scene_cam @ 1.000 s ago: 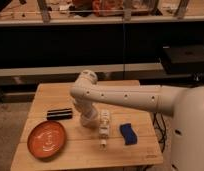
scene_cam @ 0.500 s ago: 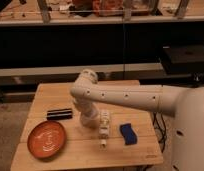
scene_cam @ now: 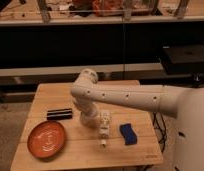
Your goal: Pick up the ceramic cup
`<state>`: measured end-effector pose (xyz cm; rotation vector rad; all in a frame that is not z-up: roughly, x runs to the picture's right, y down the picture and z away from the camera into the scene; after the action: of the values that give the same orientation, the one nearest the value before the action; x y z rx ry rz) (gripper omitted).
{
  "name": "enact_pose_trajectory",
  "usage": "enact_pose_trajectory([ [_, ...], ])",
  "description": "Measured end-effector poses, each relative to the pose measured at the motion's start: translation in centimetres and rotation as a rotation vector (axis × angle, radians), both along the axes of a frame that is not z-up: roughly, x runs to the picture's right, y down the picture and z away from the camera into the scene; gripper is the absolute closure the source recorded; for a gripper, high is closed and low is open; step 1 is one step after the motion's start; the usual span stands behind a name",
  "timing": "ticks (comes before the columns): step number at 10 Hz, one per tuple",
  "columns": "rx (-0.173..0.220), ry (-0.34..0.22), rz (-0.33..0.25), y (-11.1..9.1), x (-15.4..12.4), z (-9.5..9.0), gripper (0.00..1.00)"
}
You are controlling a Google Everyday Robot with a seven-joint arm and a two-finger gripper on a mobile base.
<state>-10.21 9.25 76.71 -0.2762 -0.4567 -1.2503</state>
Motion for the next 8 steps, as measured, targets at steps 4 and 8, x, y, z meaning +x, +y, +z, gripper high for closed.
enact_pose_trajectory([
  [4,0.011,-0.005,-0.002,-0.26,0.03,-0.19,1.00],
  [8,0.023,-0.010,-0.004,-0.48,0.09,-0.34,1.00],
])
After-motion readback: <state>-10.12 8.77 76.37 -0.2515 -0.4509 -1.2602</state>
